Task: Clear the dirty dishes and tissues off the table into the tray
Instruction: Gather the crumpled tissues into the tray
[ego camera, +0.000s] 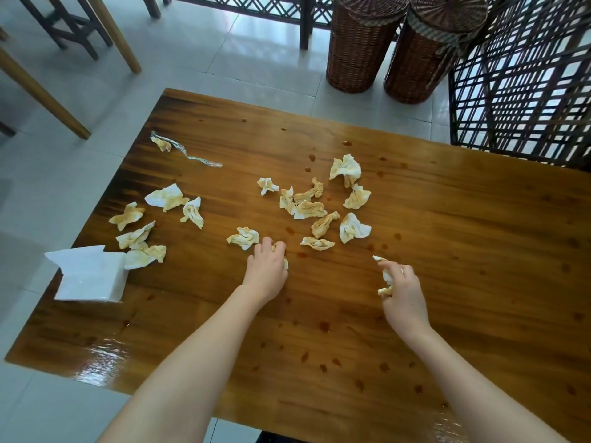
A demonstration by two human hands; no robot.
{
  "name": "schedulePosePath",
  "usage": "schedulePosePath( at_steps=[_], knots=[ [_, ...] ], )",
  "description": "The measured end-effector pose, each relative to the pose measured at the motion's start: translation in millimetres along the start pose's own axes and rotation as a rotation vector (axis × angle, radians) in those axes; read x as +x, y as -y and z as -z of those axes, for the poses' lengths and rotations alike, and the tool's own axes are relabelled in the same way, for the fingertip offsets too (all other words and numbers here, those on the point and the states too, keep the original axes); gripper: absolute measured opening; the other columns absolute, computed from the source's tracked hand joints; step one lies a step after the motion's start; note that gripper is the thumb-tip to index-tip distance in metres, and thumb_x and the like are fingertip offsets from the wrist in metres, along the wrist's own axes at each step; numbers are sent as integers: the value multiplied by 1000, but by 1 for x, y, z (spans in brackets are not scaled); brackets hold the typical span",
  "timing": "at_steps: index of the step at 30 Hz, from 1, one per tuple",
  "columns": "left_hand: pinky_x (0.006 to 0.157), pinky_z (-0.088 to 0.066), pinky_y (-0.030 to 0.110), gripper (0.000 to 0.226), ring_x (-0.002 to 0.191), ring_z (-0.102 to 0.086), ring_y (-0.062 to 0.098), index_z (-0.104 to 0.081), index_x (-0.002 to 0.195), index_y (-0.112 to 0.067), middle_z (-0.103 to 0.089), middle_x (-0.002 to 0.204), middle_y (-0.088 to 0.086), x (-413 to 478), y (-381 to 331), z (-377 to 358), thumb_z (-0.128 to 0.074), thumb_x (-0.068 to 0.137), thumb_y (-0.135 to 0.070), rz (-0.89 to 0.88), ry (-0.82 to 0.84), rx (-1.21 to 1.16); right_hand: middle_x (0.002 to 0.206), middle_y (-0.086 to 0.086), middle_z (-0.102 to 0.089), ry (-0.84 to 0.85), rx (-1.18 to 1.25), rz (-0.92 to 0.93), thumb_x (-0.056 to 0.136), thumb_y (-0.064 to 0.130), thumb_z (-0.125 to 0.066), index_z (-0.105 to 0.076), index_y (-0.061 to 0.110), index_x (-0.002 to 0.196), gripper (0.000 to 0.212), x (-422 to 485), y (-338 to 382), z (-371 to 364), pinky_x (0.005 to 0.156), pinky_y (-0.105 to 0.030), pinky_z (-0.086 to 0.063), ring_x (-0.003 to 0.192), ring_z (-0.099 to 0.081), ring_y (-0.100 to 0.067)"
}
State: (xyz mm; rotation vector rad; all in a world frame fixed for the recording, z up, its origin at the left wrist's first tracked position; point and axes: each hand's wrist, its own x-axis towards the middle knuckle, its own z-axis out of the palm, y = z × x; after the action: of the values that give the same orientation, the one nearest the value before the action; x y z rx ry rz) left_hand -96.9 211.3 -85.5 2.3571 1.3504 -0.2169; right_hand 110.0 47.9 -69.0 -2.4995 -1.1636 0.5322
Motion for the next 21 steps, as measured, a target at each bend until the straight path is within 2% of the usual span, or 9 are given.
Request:
schedulePosePath(
  at_steps=[5, 8, 11, 13, 15, 18, 21],
  knots=[
    [96, -42, 33, 34, 120, -43, 24, -45, 129, -15, -42, 132, 10, -2, 8, 6, -47, 95, -13, 3, -152, 6, 123, -5, -51, -3, -6, 2, 77, -15, -60, -53, 20, 130, 64, 2, 0, 3, 81, -25, -49, 110, -49, -20],
    [103, -40, 39, 40, 128, -41, 26, -43, 134, -17, -41, 140, 10, 2, 19, 13, -50, 95, -18, 80, -214, 68, 123, -4, -51, -4, -5, 7, 77, -15, -60, -52, 21, 130, 64, 7, 4, 4, 81, -24, -48, 111, -48, -19],
    [114, -22, 52, 57, 146, -15, 33, -27, 148, -24, -18, 158, 10, 9, 31, 15, -51, 97, -25, 131, -61, 41, 124, -3, -51, -10, -1, 6, 77, -15, -61, -53, 21, 130, 65, 11, 7, 4, 81, -23, -48, 111, -48, -18],
    [115, -15, 56, 65, 148, -2, 34, -17, 152, -29, -5, 161, 7, 13, 35, 15, -50, 96, -31, 144, 47, 11, 125, -3, -51, -6, 1, 6, 77, -15, -62, -53, 22, 130, 65, 11, 8, 4, 82, -23, -48, 112, -48, -18],
    [114, -21, 53, 63, 147, -9, 34, -20, 152, -27, -10, 160, 9, 14, 35, 13, -50, 96, -31, 153, 48, -24, 125, -2, -51, 0, 2, 7, 77, -15, -61, -53, 22, 130, 65, 10, 9, 4, 84, -24, -49, 112, -48, -18],
    [107, -37, 40, 50, 133, -32, 29, -35, 144, -21, -31, 147, 11, 11, 31, 9, -51, 96, -24, 132, -47, -31, 124, -2, -50, 9, 2, 2, 77, -15, -61, -53, 22, 130, 65, 8, 10, 3, 83, -26, -50, 111, -48, -17],
    [100, -44, 33, 43, 121, -40, 24, -41, 137, -19, -38, 138, 10, 7, 25, 9, -53, 96, -18, 81, -91, -33, 124, -2, -51, 4, 7, -4, 77, -15, -61, -53, 22, 130, 65, 6, 10, 3, 82, -26, -51, 110, -48, -17]
  ],
)
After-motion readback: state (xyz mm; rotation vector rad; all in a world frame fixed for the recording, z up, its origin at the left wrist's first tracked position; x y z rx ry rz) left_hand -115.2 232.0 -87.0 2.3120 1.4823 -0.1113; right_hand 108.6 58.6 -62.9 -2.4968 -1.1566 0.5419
